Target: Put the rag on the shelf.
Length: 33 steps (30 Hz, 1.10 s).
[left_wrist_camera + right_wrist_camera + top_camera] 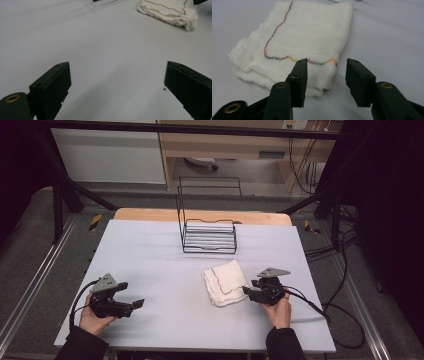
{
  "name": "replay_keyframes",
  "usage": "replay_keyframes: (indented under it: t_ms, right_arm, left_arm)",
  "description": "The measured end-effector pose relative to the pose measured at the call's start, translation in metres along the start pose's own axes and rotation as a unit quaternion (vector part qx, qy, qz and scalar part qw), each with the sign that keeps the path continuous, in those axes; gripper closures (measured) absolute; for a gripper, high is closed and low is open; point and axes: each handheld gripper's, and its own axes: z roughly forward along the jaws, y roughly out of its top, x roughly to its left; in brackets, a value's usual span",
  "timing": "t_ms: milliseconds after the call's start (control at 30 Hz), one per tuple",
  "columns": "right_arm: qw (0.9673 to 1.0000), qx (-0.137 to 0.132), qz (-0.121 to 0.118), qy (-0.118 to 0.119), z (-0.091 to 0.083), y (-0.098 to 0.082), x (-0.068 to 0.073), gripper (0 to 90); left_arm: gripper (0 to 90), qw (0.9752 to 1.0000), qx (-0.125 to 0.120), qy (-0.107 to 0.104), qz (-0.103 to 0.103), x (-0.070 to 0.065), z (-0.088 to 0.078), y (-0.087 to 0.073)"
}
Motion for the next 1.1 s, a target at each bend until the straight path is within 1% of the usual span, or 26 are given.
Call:
replay_keyframes:
  t_ms: [33,100,200,267,333,433,467,500,533,700,867,933,1000,1033,1067,1100]
  right_arm:
    - [1.0,0.002,-0.001,0.003,0.001,0.0,0.0,55.4]
    - [0.9998,0.014,0.007,0.012,0.005,-0.001,0.002,59.2]
    - [0.9996,0.023,0.009,0.017,0.008,-0.002,0.002,64.5]
    - [0.9995,0.024,0.01,0.018,0.007,-0.002,0.002,71.1]
    - [0.9994,0.025,0.018,0.018,0.005,-0.002,0.003,79.4]
    - [0.9991,0.027,0.029,0.017,-0.001,-0.003,0.005,82.1]
    - [0.9991,0.027,0.03,0.015,-0.002,-0.003,0.006,82.3]
    - [0.9989,0.028,0.033,0.015,-0.003,-0.005,0.008,82.5]
    - [0.9987,0.029,0.041,0.015,-0.005,-0.006,0.01,82.6]
    - [0.9976,0.03,0.06,0.012,-0.01,-0.012,0.017,82.6]
    - [0.9976,0.031,0.06,0.011,-0.016,-0.018,0.022,82.4]
    - [0.9979,0.03,0.056,0.011,-0.017,-0.021,0.022,81.3]
    - [0.998,0.023,0.057,0.014,-0.017,-0.022,0.02,76.4]
    - [0.9983,0.019,0.054,0.014,-0.018,-0.022,0.02,71.6]
    - [0.999,0.011,0.043,0.009,-0.019,-0.022,0.019,65.3]
    - [0.9993,0.004,0.037,0.008,-0.019,-0.022,0.019,62.3]
  left_arm:
    - [7.1,1.0,0.0,0.0,0.0,0.0,0.0,0.0]
    - [7.2,1.0,0.001,-0.001,-0.001,-0.001,0.0,0.0]
    - [7.5,1.0,0.001,-0.002,-0.002,-0.002,0.001,0.001]
    - [7.6,1.0,0.002,-0.004,-0.003,-0.003,0.002,0.002]
    - [7.6,1.0,0.002,-0.005,-0.006,-0.004,0.002,0.003]
    - [7.7,0.9999,0.0,-0.003,-0.013,-0.007,0.003,0.005]
    - [7.7,0.9998,-0.003,-0.003,-0.018,-0.008,0.004,0.006]
    - [7.8,0.9998,-0.002,-0.003,-0.019,-0.009,0.005,0.007]
    - [7.9,0.9997,-0.003,-0.002,-0.022,-0.01,0.006,0.008]
    - [8.1,0.9995,-0.001,0.003,-0.032,-0.018,0.013,0.018]
    - [8.1,0.9992,0.009,0.001,-0.038,-0.029,0.029,0.032]
    - [8.1,0.9993,0.014,0.0,-0.033,-0.033,0.036,0.037]
    - [8.1,0.9994,0.017,0.0,-0.03,-0.038,0.042,0.043]
    - [8.0,0.9994,0.017,-0.003,-0.03,-0.041,0.046,0.047]
    - [8.1,0.9994,0.017,-0.003,-0.03,-0.042,0.049,0.049]
    - [8.1,0.9995,0.019,-0.002,-0.027,-0.044,0.053,0.052]
